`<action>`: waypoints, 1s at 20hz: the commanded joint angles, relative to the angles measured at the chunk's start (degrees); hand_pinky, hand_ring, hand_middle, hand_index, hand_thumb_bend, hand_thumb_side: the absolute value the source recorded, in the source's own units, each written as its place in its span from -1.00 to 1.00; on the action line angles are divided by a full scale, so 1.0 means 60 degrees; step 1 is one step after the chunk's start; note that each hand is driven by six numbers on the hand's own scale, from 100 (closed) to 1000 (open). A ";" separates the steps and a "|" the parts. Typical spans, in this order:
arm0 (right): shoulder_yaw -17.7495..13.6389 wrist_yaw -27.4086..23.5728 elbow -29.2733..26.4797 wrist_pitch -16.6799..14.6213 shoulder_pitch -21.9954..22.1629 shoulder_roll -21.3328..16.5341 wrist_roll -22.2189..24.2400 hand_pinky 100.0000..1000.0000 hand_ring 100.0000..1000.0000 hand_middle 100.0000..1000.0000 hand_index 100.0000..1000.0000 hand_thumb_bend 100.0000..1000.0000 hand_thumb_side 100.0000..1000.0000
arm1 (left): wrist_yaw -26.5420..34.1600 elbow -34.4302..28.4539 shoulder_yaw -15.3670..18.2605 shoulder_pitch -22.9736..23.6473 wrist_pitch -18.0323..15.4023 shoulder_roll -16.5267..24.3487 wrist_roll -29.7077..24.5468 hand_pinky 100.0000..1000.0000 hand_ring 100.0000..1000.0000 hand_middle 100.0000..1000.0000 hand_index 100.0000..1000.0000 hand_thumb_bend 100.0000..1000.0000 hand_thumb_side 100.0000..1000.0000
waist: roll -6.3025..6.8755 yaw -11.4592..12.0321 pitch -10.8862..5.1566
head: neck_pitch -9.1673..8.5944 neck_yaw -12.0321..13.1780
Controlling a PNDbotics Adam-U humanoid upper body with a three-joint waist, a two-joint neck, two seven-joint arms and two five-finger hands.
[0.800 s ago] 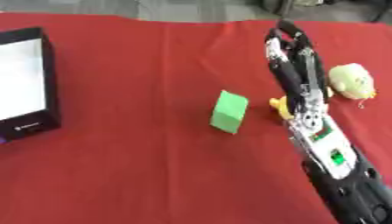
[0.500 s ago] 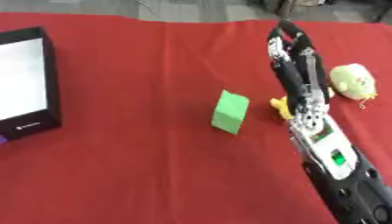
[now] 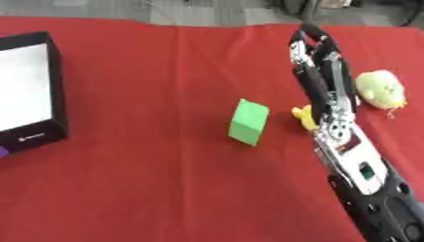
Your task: Pick up the objects with one hand, pass them to the other hand, and then place them into the box on the other side of the table.
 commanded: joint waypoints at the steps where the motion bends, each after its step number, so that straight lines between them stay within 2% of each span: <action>1: -0.0117 0.0015 -0.0197 -0.0047 -0.0074 -0.0184 0.0026 0.54 0.60 0.72 0.67 -1.00 0.00 | 0.0012 -0.0200 0.0028 -0.0100 -0.0020 0.0108 0.0034 0.78 0.49 0.59 0.67 -0.84 0.49 | 0.0049 0.0007 -0.0243 | -0.0071 -0.0046; 4: -0.0128 0.0013 -0.0197 -0.0041 -0.0077 -0.0188 0.0019 0.54 0.60 0.72 0.67 -1.00 0.00 | 0.0015 -0.0208 0.0023 -0.0092 -0.0017 0.0114 0.0029 0.78 0.49 0.59 0.67 -0.84 0.49 | 0.0056 0.0008 -0.0242 | -0.0068 -0.0047; 10: -0.0164 0.0050 -0.0197 -0.0049 -0.0066 -0.0219 -0.0021 0.54 0.60 0.73 0.67 -1.00 -0.05 | 0.0034 -0.0210 0.0010 -0.0090 -0.0001 0.0079 0.0005 0.78 0.49 0.59 0.67 -0.83 0.49 | 0.0042 0.0103 -0.0256 | 0.0098 -0.0781; 13: -0.0174 0.0013 -0.0197 -0.0072 -0.0096 -0.0300 -0.0014 0.54 0.61 0.74 0.68 -1.00 -0.10 | 0.0035 -0.0218 0.0026 -0.0089 -0.0013 0.0091 0.0011 0.78 0.49 0.59 0.67 -0.83 0.48 | 0.0029 0.0114 -0.0279 | 0.0134 -0.0730; 16: -0.0182 0.0065 -0.0197 -0.0019 0.0055 -0.0742 0.0108 0.55 0.62 0.75 0.70 -1.00 -0.15 | 0.0009 -0.0216 0.0048 -0.0053 -0.0021 0.0155 0.0023 0.78 0.48 0.59 0.67 -0.83 0.48 | -0.0033 0.0067 -0.0332 | 0.0237 -0.0600; 20: -0.0220 0.0193 -0.0197 0.0127 0.0659 -0.1994 0.0547 0.57 0.65 0.77 0.74 -1.00 -0.26 | -0.0044 -0.0193 0.0076 0.0022 -0.0034 0.0290 0.0054 0.78 0.48 0.59 0.67 -0.83 0.49 | -0.0167 -0.0032 -0.0404 | 0.0390 -0.0347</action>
